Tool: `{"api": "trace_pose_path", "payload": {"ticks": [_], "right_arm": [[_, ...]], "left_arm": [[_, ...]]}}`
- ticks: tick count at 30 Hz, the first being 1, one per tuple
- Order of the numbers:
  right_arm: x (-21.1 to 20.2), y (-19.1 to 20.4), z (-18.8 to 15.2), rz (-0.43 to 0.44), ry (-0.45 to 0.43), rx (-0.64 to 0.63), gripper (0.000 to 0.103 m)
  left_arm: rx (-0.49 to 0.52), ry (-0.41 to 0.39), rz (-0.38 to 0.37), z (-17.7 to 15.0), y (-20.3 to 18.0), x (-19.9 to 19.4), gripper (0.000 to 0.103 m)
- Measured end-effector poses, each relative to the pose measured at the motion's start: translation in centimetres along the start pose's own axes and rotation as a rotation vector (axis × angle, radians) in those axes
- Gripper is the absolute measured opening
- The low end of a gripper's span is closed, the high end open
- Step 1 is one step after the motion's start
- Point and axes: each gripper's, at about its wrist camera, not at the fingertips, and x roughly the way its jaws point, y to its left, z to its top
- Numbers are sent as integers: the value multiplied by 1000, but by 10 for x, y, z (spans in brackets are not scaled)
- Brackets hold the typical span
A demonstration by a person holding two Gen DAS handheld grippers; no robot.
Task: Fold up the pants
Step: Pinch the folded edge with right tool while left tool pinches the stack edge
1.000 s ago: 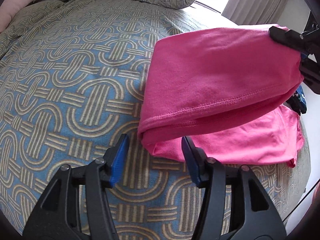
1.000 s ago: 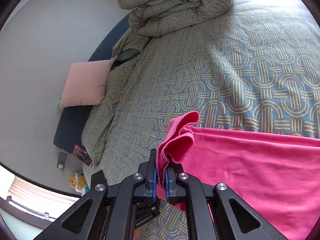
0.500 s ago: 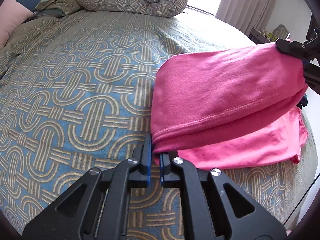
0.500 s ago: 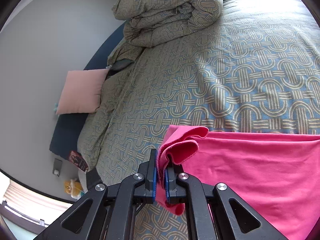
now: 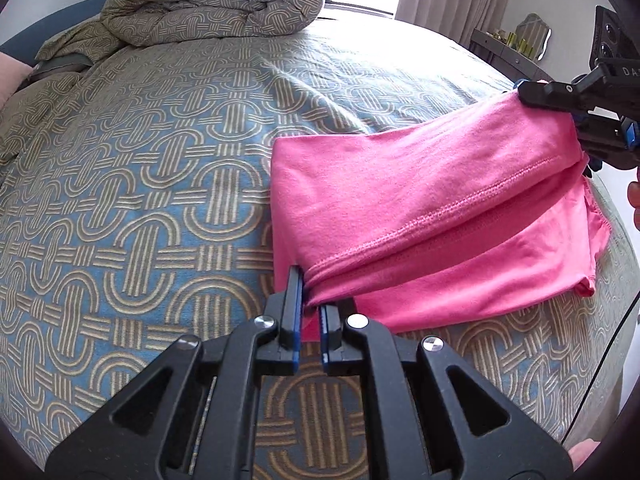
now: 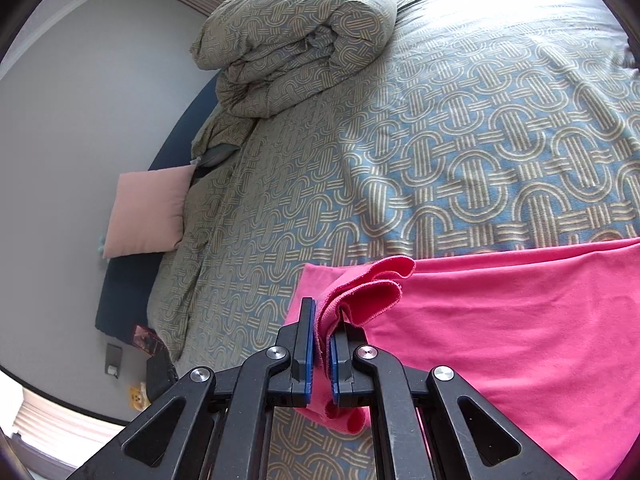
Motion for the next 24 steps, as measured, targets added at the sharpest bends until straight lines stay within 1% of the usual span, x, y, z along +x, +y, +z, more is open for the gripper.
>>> {"api": "trace_pose_path", "payload": {"ticks": [5, 7, 9, 14, 20, 24], "right_arm": [[-12, -23, -7, -44, -10, 17, 5], [-14, -34, -11, -76, -10, 26, 5], [-14, -47, -16, -112, -5, 34, 5], [-14, -72, -27, -153, 10, 66, 5], [-12, -84, -33, -167, 23, 75, 5], [-17, -84, -31, -167, 6, 73, 5]], "left_arm": [[40, 27, -15, -2, -18, 7, 9], [49, 43, -21, -2, -24, 12, 10], [61, 55, -18, -3, -29, 17, 11], [80, 73, -7, -6, -39, 22, 13], [109, 84, 12, -9, -46, 23, 15], [125, 89, -6, -10, -53, 19, 15]]}}
